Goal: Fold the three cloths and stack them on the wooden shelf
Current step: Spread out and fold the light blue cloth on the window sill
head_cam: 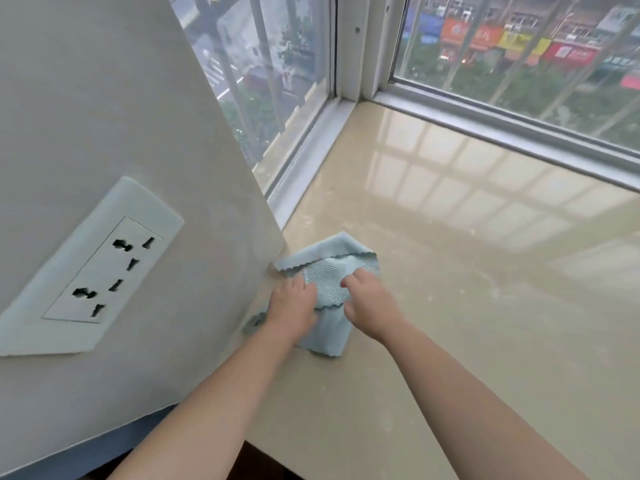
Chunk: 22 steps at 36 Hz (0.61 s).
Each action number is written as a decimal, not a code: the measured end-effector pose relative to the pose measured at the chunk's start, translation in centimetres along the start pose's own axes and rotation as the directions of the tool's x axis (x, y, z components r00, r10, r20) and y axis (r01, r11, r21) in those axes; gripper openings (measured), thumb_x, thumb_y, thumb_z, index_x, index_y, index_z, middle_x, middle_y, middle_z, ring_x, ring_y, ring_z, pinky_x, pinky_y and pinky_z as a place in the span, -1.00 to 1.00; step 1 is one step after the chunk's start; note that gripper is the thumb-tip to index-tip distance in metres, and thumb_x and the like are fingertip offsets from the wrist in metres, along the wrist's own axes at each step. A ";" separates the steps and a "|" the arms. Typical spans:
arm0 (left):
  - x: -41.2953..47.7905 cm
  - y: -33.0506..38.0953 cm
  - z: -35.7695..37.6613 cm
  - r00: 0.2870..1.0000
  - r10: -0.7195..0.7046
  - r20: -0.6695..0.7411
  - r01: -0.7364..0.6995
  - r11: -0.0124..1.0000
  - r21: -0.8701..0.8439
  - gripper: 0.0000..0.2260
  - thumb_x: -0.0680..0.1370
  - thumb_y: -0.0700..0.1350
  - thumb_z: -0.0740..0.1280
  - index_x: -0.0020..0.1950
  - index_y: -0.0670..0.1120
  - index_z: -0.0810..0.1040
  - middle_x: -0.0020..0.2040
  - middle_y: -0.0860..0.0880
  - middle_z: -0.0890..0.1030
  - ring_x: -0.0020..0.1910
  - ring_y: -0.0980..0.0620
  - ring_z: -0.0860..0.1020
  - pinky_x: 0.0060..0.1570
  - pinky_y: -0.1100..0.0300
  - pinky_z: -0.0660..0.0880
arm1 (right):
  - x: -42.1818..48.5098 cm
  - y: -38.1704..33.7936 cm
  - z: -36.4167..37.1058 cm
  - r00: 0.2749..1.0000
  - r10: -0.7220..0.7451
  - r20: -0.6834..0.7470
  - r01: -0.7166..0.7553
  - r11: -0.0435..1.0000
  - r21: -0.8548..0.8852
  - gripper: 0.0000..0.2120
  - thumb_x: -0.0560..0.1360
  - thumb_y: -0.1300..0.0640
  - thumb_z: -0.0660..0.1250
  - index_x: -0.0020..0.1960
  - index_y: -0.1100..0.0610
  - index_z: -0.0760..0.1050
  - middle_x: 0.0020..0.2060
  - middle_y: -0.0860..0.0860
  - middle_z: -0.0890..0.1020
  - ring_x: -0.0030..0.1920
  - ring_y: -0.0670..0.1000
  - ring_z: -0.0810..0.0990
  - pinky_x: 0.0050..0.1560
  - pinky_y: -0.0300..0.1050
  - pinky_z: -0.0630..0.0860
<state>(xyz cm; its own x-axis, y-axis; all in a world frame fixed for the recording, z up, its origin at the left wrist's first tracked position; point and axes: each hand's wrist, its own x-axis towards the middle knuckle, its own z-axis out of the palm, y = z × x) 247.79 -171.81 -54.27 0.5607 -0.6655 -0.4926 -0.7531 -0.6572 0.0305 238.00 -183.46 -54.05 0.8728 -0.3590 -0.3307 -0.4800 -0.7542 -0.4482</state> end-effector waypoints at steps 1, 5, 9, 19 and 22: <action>0.2 -0.1 0.4 1.000 0.007 0.012 -0.008 0.999 0.032 -0.76 0.54 -0.09 0.21 0.19 -0.10 0.38 0.23 -0.10 0.39 0.22 -0.09 0.39 0.05 0.10 0.35 | 0.2 0.0 0.6 1.000 -0.012 0.012 0.012 0.999 -0.031 -0.69 0.44 0.27 0.22 0.18 0.24 0.45 0.08 0.15 0.48 0.10 0.20 0.44 -0.04 0.02 0.41; 1.1 -0.3 1.0 1.000 0.017 0.008 -0.018 0.996 0.092 -0.77 0.54 -0.20 0.19 0.19 -0.11 0.36 0.22 -0.13 0.37 0.19 -0.12 0.38 0.03 0.08 0.35 | 0.8 0.0 1.8 0.997 0.015 0.077 -0.003 0.987 -0.159 -0.70 0.46 0.20 0.21 0.19 0.21 0.37 0.12 0.12 0.42 0.12 0.15 0.40 -0.11 -0.08 0.31; 1.8 -0.2 1.1 1.000 0.019 -0.007 -0.018 0.995 0.094 -0.77 0.51 -0.26 0.17 0.16 -0.11 0.36 0.20 -0.13 0.37 0.17 -0.12 0.38 0.00 0.10 0.35 | 1.4 0.1 2.0 0.992 0.072 0.103 -0.051 0.978 -0.202 -0.72 0.48 0.14 0.21 0.17 0.17 0.33 0.15 0.07 0.38 0.15 0.10 0.36 -0.14 -0.15 0.24; 2.3 -0.3 -2.4 0.999 0.000 -0.039 -0.008 0.979 -0.205 -0.81 0.59 -0.18 0.08 0.12 -0.09 0.45 0.12 -0.06 0.53 0.10 -0.09 0.49 -0.02 0.10 0.37 | 1.8 -1.0 0.5 0.976 0.199 0.092 -0.192 0.978 -0.081 -0.71 0.49 0.09 0.21 0.19 0.15 0.36 0.14 0.08 0.39 0.16 0.10 0.36 0.03 -0.11 0.35; 1.5 0.3 -4.6 0.998 0.025 -0.060 -0.042 0.952 -0.303 -0.80 0.59 -0.20 0.07 0.10 -0.09 0.45 0.09 -0.06 0.54 0.04 -0.11 0.49 -0.03 0.07 0.39 | 1.5 -1.4 -0.5 0.961 0.261 0.088 -0.262 0.965 -0.002 -0.72 0.51 0.12 0.18 0.21 0.14 0.38 0.16 0.08 0.40 0.18 0.09 0.37 0.07 -0.12 0.35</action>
<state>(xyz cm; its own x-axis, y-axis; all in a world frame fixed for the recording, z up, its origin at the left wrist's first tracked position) 250.06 -174.64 -50.97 0.5613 -0.7017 -0.4388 -0.6363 -0.7049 0.3133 239.97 -183.26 -53.47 0.7063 -0.4937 -0.5074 -0.6914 -0.6351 -0.3445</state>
